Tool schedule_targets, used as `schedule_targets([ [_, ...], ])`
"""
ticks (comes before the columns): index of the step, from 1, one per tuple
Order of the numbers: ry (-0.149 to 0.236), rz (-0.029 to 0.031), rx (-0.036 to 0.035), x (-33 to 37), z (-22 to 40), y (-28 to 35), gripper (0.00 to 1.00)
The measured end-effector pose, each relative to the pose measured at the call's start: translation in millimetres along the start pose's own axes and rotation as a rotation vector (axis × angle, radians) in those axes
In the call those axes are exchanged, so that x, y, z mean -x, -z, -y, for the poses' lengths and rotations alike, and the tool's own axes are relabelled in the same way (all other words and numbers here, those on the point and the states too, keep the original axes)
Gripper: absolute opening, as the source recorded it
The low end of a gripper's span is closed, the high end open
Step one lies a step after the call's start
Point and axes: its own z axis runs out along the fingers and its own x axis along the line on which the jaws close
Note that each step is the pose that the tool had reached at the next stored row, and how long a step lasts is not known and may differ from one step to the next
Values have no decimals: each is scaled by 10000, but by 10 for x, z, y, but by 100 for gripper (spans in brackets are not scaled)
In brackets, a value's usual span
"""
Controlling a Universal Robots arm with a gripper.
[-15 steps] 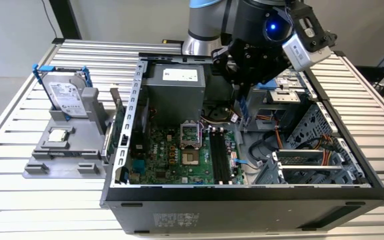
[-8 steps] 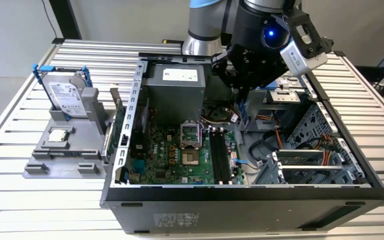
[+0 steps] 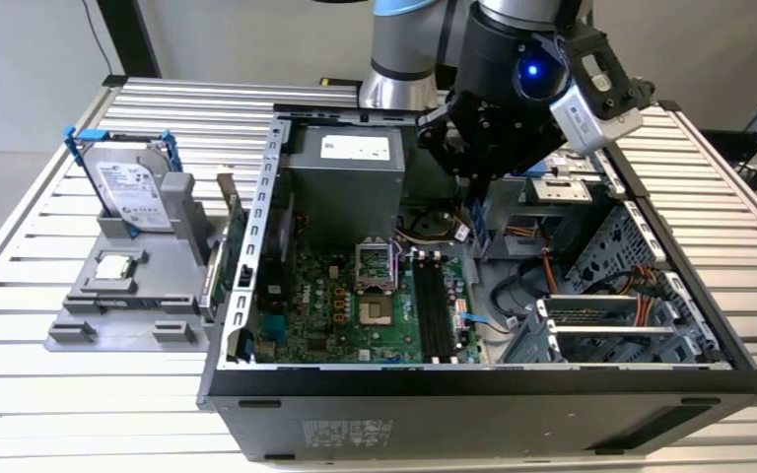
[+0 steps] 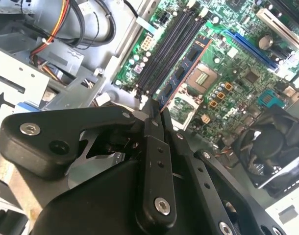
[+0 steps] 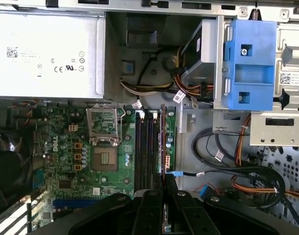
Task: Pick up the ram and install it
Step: 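Press down the ram until it locks into place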
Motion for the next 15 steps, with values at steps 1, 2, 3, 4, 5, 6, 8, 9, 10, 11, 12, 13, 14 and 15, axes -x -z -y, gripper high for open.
schedule_targets([
  [1,0,-1,-9,0,-8,-17,0],
  [2,1,0,-15,1,-12,-37,0],
  [3,1,1,-15,1,-14,-55,0],
  [4,1,0,-19,1,-16,-72,0],
  [5,0,0,-18,1,-17,-91,0],
  [6,0,0,-20,0,-17,-109,0],
  [8,-3,12,-28,-1,-17,-143,0],
  [9,-2,11,-28,-2,-17,-155,0],
  [10,-2,12,-27,-2,-17,-163,0],
  [11,-2,13,-26,-2,-17,-172,0],
  [12,-3,12,-27,-3,-17,-189,0],
  [13,-8,12,-27,-4,-16,-208,0],
  [14,-8,12,-30,-4,-16,-227,0],
  [15,-8,12,-31,-5,-16,-244,0],
])
